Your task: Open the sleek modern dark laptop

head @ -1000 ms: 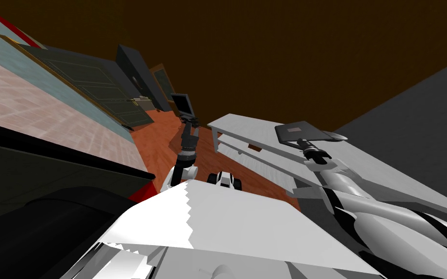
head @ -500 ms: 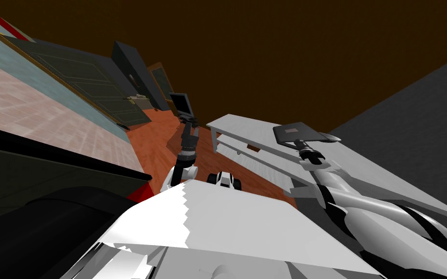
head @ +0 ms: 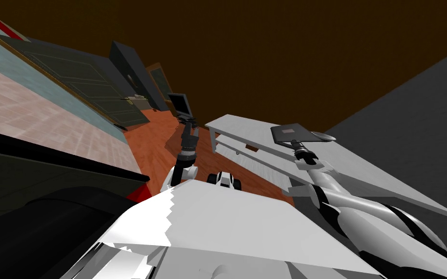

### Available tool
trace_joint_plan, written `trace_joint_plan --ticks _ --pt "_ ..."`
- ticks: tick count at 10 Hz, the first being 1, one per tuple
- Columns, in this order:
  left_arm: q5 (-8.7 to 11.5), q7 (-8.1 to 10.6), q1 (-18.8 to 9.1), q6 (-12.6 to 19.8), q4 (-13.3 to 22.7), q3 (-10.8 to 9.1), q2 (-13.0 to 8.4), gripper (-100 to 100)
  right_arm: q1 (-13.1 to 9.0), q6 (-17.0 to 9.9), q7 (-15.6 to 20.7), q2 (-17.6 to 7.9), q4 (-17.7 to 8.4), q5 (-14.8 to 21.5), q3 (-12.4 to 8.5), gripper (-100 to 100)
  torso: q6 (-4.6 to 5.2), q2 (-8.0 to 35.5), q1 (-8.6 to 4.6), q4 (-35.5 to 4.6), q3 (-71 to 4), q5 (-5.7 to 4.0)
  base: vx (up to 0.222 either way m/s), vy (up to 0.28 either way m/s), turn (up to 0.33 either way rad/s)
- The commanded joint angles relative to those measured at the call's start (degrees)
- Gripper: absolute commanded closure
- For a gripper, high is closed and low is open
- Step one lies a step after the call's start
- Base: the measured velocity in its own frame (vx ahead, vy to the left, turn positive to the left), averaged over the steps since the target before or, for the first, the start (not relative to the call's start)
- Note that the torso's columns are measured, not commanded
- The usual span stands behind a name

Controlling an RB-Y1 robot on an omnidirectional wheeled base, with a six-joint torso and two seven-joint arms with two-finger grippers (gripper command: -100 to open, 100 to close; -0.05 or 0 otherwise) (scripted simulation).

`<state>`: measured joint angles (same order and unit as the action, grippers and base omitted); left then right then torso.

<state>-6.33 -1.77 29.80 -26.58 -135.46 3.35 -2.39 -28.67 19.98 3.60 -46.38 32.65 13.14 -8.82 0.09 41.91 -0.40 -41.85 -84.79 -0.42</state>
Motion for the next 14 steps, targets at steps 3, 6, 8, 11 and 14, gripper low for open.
trace_joint_plan --ticks 3,6,8,11,14 --pt "0.0 0.0 0.0 0.0 0.0 0.0 0.0 0 -1.53 -2.25 -1.85 -2.01 -0.1 0.3 1.37 -100 -0.04 0.38 0.42 -0.43 0.25 0.42 -0.042 -0.006 0.026" --pt "0.0 0.0 -0.01 0.0 0.0 0.0 0.0 0 -4.08 -6.0 -4.94 -5.35 -0.26 0.8 3.64 -100 -0.09 0.48 0.48 -0.48 0.29 0.46 -0.068 0.005 0.139" --pt "0.0 0.0 -0.01 0.0 0.0 0.0 0.0 0 -4.59 -6.75 -5.56 -6.02 -0.3 0.9 4.1 -100 -0.03 0.57 0.56 -0.59 0.35 0.6 -0.063 -0.01 0.052" --pt "0.0 0.0 0.0 0.0 0.0 0.0 0.0 0 -4.23 -6.64 -5.6 -5.68 -0.31 0.84 4.24 0 -0.09 0.35 0.53 -0.47 0.21 0.52 -0.007 -0.002 0.003" --pt "0.0 0.0 0.0 0.0 0.0 0.0 0.0 0 -4.24 -6.64 -5.6 -5.68 -0.31 0.84 4.24 0 -0.09 0.35 0.38 -0.42 0.21 0.41 0.0 0.0 0.0"
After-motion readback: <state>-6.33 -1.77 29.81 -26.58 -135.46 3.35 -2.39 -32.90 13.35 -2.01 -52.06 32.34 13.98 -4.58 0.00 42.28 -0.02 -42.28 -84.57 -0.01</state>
